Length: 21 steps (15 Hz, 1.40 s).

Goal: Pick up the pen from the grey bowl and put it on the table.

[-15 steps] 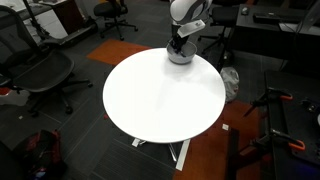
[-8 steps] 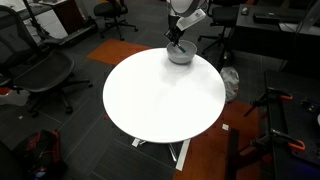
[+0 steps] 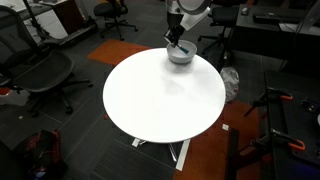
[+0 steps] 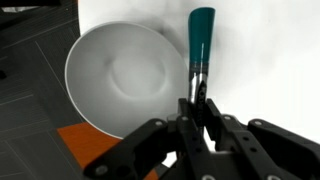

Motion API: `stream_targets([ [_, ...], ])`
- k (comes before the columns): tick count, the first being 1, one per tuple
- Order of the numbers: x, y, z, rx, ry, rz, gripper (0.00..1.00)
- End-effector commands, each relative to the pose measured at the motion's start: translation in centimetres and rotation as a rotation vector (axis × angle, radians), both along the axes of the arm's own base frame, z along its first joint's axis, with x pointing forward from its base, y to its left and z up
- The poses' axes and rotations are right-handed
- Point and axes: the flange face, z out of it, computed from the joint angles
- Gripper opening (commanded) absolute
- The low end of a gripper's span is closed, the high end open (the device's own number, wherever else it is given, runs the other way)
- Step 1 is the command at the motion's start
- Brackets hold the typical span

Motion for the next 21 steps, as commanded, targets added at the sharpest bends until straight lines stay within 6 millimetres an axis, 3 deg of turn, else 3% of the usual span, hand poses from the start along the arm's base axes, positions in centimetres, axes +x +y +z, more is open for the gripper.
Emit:
stream_targets([
  [1, -2.4, 3.6, 0.9, 0.027, 0.013, 0.104, 0.05],
  [9, -3.3, 12.5, -3.7, 0.108, 0.086, 0.346, 0.05],
  [14, -2.4, 17.1, -5.6, 0.133, 0.069, 0.477, 0.05],
  [21, -0.4, 21.4, -8.7, 0.143, 0.046, 0.579, 0.05],
])
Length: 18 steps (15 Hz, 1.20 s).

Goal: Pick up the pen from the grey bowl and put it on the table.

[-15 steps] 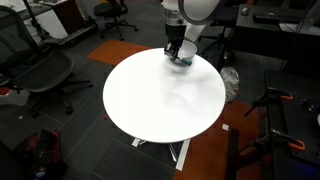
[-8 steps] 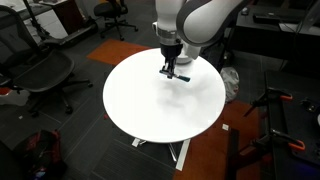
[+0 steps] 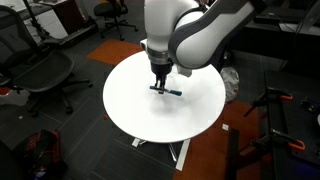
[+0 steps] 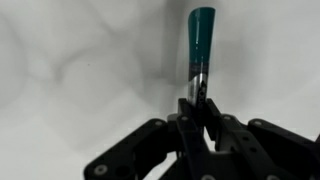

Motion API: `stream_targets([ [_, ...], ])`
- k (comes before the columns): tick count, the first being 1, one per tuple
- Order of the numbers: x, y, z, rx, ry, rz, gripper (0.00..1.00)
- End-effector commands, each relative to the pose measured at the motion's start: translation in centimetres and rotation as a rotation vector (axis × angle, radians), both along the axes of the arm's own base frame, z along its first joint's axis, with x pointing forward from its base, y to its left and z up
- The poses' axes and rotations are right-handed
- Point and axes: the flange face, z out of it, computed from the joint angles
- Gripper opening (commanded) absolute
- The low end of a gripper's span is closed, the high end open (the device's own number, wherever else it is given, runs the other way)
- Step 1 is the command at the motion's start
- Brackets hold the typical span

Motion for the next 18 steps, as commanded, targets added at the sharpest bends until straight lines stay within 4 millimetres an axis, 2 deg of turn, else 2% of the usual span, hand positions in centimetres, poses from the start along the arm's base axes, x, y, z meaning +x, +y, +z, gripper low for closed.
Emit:
stream_targets([
  [1, 1.8, 1.5, -1.6, 0.014, -0.031, 0.043, 0.05],
  [6, 2.6, 3.1, -4.2, 0.018, -0.049, 0.055, 0.05],
  [9, 2.9, 3.8, -5.1, 0.019, -0.062, 0.064, 0.05],
  [10, 3.0, 3.9, -4.9, 0.015, -0.066, 0.065, 0.44],
  [11, 3.0, 4.1, -4.7, 0.012, -0.065, 0.076, 0.44],
  [14, 2.8, 4.9, -3.6, 0.000, -0.088, 0.097, 0.65],
  [18, 2.6, 5.7, -0.9, -0.002, -0.114, 0.126, 0.95],
])
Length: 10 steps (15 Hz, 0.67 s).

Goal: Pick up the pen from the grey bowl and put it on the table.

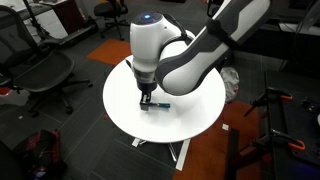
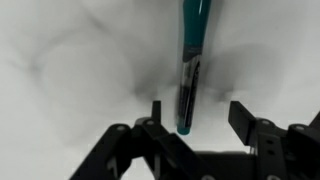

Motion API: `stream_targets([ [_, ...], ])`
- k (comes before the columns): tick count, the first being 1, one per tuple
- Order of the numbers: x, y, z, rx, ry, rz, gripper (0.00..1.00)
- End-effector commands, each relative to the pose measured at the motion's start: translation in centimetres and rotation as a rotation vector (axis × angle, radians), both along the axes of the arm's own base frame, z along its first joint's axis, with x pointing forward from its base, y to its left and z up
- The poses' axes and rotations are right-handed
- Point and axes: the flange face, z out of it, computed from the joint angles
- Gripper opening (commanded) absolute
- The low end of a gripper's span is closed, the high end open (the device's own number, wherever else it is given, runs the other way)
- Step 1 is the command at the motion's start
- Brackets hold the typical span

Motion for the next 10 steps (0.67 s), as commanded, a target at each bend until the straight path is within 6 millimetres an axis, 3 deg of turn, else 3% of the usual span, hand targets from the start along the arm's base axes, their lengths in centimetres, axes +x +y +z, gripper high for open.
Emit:
stream_targets([
  [1, -0.4, 0.5, 3.6, -0.021, -0.041, 0.031, 0.99],
  [6, -0.6, 0.3, 8.4, -0.027, -0.074, 0.031, 1.00],
  [10, -0.6, -0.8, 10.7, -0.030, -0.079, 0.027, 1.00],
])
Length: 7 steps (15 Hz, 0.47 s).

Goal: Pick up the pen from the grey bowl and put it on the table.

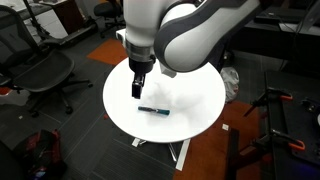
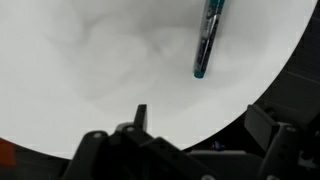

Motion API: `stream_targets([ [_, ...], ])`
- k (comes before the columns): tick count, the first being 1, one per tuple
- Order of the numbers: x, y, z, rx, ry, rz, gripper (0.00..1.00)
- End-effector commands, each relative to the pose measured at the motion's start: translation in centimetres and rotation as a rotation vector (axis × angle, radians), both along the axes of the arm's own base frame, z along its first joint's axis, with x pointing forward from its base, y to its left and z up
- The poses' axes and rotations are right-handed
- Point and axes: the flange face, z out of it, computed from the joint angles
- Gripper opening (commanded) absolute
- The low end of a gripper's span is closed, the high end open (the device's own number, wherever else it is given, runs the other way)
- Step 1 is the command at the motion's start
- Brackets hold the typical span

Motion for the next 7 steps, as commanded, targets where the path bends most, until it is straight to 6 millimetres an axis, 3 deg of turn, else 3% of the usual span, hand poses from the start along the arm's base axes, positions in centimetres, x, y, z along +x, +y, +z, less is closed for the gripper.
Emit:
stream_targets([
  [1, -1.0, -1.3, 2.4, -0.027, 0.015, 0.013, 1.00],
  [2, -1.0, -1.6, 2.7, -0.033, 0.019, 0.015, 1.00],
  [3, 0.0, -0.7, 1.5, -0.008, 0.002, -0.008, 1.00],
  [7, -0.1, -0.8, 1.2, -0.010, 0.007, -0.008, 1.00],
])
